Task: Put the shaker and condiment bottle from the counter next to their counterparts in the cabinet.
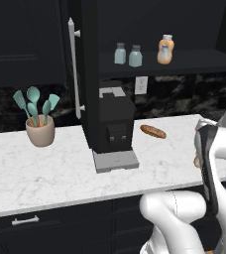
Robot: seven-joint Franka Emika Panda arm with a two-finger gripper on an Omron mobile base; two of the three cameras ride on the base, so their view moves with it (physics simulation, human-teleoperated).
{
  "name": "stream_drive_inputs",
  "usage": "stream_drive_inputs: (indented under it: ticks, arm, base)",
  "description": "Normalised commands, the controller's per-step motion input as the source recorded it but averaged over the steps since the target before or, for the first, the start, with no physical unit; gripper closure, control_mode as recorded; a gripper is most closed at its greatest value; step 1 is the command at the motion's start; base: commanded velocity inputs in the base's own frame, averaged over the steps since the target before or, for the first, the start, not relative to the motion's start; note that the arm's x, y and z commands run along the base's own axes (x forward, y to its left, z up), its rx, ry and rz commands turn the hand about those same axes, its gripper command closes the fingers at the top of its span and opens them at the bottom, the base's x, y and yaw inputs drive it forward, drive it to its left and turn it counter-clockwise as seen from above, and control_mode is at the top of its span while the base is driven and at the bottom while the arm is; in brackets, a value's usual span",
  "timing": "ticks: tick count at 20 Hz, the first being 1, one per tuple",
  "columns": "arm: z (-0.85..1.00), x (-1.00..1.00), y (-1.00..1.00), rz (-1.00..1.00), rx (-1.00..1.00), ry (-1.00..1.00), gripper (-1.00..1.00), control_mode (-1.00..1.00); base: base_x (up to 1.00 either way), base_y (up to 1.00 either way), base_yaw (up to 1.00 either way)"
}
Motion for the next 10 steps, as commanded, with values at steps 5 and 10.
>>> stream_drive_inputs:
  ticks: [5,10]
  arm:
    - [0.0,-0.04,-0.17,0.0,0.01,-0.03,-1.0,-1.0]
    - [-0.01,-0.11,0.0,0.0,0.0,0.0,-1.0,-1.0]
  base:
    - [0.0,0.0,0.0]
    - [0.0,0.0,0.0]
